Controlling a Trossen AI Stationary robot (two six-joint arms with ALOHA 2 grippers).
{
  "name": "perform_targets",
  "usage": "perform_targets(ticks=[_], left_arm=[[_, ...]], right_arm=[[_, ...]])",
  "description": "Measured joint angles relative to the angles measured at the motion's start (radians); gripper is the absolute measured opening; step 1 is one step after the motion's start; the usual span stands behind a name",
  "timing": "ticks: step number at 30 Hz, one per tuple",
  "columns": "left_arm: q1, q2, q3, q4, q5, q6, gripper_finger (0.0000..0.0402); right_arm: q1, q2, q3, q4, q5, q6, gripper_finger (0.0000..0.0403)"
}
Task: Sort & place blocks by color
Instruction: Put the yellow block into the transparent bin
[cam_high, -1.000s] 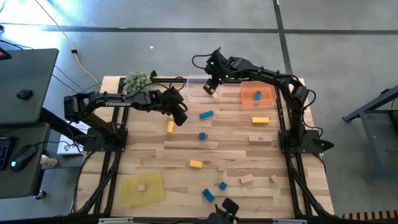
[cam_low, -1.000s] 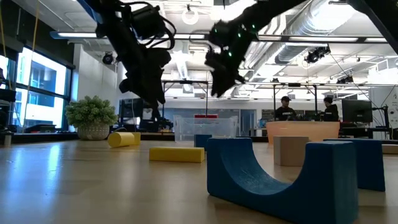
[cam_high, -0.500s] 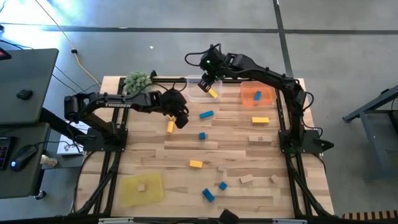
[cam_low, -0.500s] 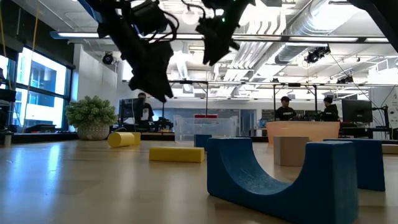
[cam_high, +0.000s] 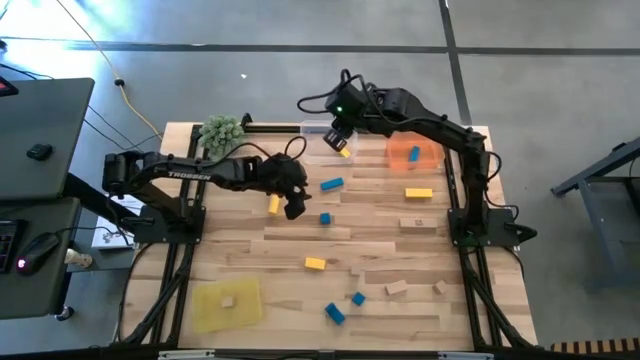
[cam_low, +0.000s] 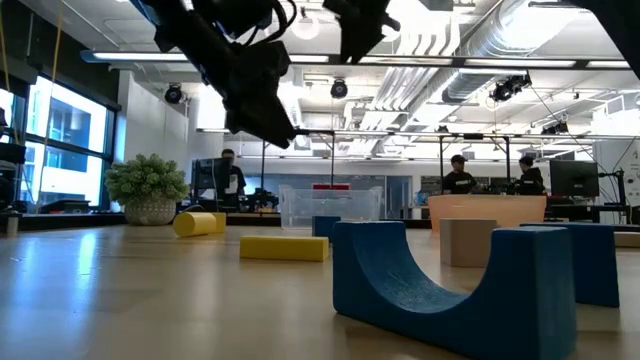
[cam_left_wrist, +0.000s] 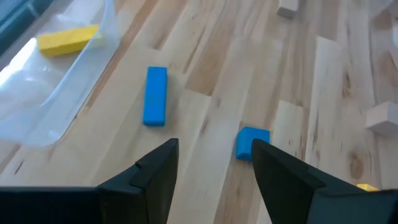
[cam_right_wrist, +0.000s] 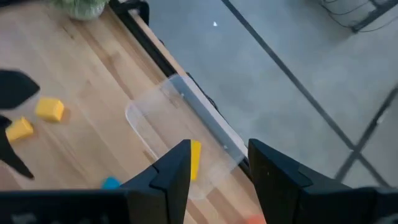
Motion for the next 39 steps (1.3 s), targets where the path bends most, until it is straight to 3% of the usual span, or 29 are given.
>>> perform_targets(ticks=[5,12,21,27,39], left_arm=[[-0.022,0.0,0.0,0.003,0.0,0.014,0.0191],[-0.048,0.0,0.0,0.002,0.0,0.015,0.0192],[-0.08,0.0,0.0,0.001,0.0,0.065,0.0191],[-0.104,0.006,0.0,-0.012,0.019,0.003,0.0192],[-0.253,0.006,0.0,-0.045,0.016,-0.019,0.0192]], right_arm=[[0.067,-0.001,0.016,-0.13,0.097,0.039,0.0149],[0.172,0.0,0.015,-0.284,0.215,0.22,0.0149],[0.288,0.002,-0.012,-0.274,0.217,0.366,0.0149],[0.356,-0.001,-0.107,-0.276,0.244,0.467,0.0149],[0.442,-0.006,-0.234,-0.277,0.235,0.692,0.0149]])
